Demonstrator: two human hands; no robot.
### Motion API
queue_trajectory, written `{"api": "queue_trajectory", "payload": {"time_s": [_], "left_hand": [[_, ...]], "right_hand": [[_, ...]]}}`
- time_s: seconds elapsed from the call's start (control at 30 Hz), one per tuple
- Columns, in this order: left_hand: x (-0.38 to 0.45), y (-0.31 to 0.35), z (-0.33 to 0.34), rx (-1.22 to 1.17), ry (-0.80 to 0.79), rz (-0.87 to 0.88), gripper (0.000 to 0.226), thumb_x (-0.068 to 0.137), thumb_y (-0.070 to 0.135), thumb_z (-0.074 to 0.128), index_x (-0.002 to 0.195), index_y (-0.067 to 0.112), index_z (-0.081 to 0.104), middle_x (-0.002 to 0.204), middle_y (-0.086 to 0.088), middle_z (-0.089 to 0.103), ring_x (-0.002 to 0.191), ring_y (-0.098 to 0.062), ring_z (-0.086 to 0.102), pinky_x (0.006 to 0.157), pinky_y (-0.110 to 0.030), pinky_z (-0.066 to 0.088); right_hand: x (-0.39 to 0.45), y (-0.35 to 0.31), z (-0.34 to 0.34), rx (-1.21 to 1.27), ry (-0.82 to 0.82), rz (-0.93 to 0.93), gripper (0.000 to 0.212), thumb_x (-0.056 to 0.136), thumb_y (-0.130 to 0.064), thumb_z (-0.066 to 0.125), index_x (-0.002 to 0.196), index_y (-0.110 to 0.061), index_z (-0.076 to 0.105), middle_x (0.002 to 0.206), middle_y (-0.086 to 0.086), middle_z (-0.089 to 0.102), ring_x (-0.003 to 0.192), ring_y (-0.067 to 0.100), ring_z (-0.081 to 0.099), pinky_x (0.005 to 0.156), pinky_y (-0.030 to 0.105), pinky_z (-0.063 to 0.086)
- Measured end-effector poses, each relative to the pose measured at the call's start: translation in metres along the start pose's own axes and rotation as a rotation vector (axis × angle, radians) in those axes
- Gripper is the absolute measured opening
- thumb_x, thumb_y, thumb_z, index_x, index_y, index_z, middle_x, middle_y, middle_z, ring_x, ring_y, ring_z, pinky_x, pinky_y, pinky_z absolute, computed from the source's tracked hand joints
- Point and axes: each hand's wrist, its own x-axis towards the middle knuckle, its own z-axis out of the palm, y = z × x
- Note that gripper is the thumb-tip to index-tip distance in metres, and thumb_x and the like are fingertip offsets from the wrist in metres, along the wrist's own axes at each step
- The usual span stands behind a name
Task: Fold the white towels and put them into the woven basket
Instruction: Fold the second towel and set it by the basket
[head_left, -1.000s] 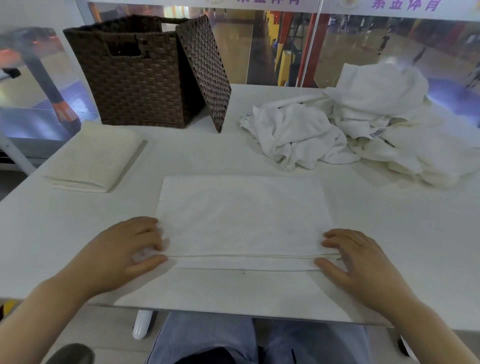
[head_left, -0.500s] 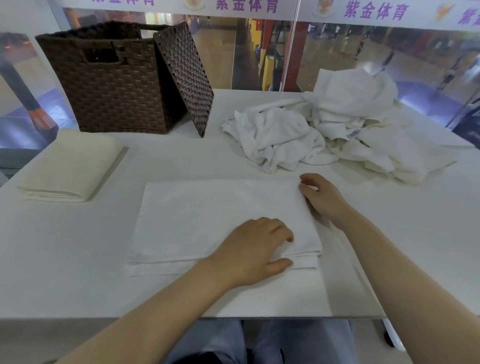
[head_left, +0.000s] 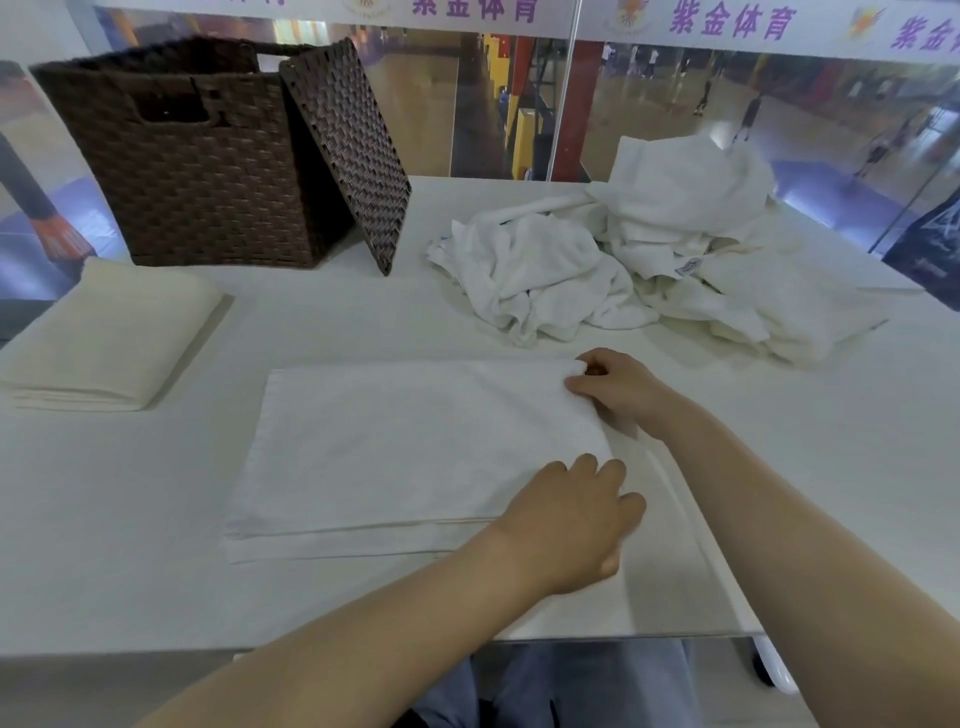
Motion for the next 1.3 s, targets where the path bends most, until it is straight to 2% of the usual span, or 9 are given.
{"api": "queue_trajectory", "payload": {"time_s": [0.1, 0.3, 0.47, 0.57, 0.67, 0.83, 0.97, 1.13, 1.3], "left_hand": [[0.001, -0.001, -0.003, -0.031, 0.028, -0.044, 0.039, 0.086, 0.036, 0.062, 0.114, 0.01, 0.054, 0.105, -0.01, 0.052, 0.08, -0.024, 0.049, 0.046, -0.029, 0.021], [-0.009, -0.004, -0.007, -0.025, 0.028, -0.132, 0.041, 0.052, 0.028, 0.085, 0.082, 0.017, 0.058, 0.074, 0.0, 0.049, 0.046, -0.013, 0.028, 0.04, -0.023, -0.001], [-0.032, -0.015, -0.034, -0.128, 0.27, -0.314, 0.023, 0.075, 0.029, 0.066, 0.088, 0.017, 0.051, 0.077, 0.002, 0.046, 0.046, -0.011, 0.028, 0.036, -0.018, 0.009], [-0.052, -0.029, -0.055, -0.241, 0.37, -0.459, 0.013, 0.085, 0.032, 0.044, 0.092, 0.022, 0.048, 0.08, 0.007, 0.047, 0.049, -0.01, 0.039, 0.035, -0.023, 0.028], [-0.076, -0.039, -0.076, -0.42, 0.419, -0.574, 0.008, 0.091, 0.031, 0.051, 0.096, 0.029, 0.045, 0.087, 0.012, 0.048, 0.06, -0.01, 0.05, 0.052, -0.03, 0.046], [-0.123, -0.059, -0.088, -0.592, 0.516, -0.759, 0.012, 0.09, 0.033, 0.055, 0.091, 0.037, 0.044, 0.085, 0.014, 0.052, 0.069, -0.007, 0.055, 0.062, -0.023, 0.046], [-0.167, -0.079, -0.09, -0.668, 0.54, -0.936, 0.011, 0.087, 0.033, 0.059, 0.091, 0.034, 0.049, 0.079, 0.01, 0.057, 0.061, -0.009, 0.054, 0.056, -0.021, 0.043], [-0.207, -0.097, -0.079, -0.739, 0.453, -1.067, 0.011, 0.088, 0.026, 0.06, 0.087, 0.032, 0.051, 0.076, 0.003, 0.057, 0.057, -0.004, 0.049, 0.052, -0.019, 0.041], [-0.232, -0.108, -0.06, -0.709, 0.325, -1.188, 0.011, 0.09, 0.026, 0.056, 0.087, 0.032, 0.048, 0.074, 0.001, 0.059, 0.056, -0.006, 0.049, 0.054, -0.019, 0.04]], "right_hand": [[0.001, -0.005, -0.003, -0.027, 0.001, -0.004, 0.022, 0.091, -0.025, 0.064, 0.111, -0.017, 0.059, 0.103, 0.001, 0.063, 0.093, 0.019, 0.061, 0.077, 0.029, 0.051], [0.0, -0.028, -0.013, -0.129, -0.068, 0.021, 0.022, 0.091, -0.026, 0.063, 0.109, -0.015, 0.058, 0.1, 0.01, 0.067, 0.079, 0.022, 0.064, 0.077, 0.037, 0.056], [-0.004, -0.072, -0.024, -0.11, -0.009, -0.049, 0.026, 0.09, -0.025, 0.065, 0.112, -0.013, 0.058, 0.091, 0.008, 0.064, 0.068, 0.019, 0.059, 0.059, 0.028, 0.05], [-0.005, -0.11, -0.018, -0.07, 0.045, -0.14, 0.025, 0.086, -0.023, 0.069, 0.107, -0.013, 0.06, 0.074, 0.006, 0.06, 0.058, 0.016, 0.051, 0.05, 0.025, 0.042], [-0.006, -0.151, 0.001, -0.084, 0.095, -0.239, 0.023, 0.081, -0.022, 0.072, 0.1, -0.013, 0.063, 0.073, 0.004, 0.06, 0.056, 0.015, 0.052, 0.048, 0.025, 0.043], [-0.007, -0.212, 0.05, -0.211, 0.067, -0.378, 0.016, 0.08, -0.017, 0.068, 0.094, -0.01, 0.064, 0.077, 0.003, 0.061, 0.053, 0.013, 0.053, 0.044, 0.021, 0.045], [-0.011, -0.247, 0.099, -0.366, 0.027, -0.487, 0.022, 0.08, -0.016, 0.066, 0.1, -0.008, 0.066, 0.083, -0.001, 0.058, 0.068, 0.012, 0.053, 0.058, 0.025, 0.045], [-0.009, -0.261, 0.164, -0.492, -0.031, -0.508, 0.033, 0.08, -0.017, 0.065, 0.11, -0.003, 0.064, 0.109, 0.015, 0.066, 0.098, 0.031, 0.063, 0.078, 0.043, 0.054], [-0.001, -0.251, 0.218, -0.569, -0.119, -0.506, 0.025, 0.087, -0.016, 0.057, 0.111, -0.012, 0.057, 0.112, 0.006, 0.059, 0.093, 0.023, 0.056, 0.065, 0.028, 0.04]]}}
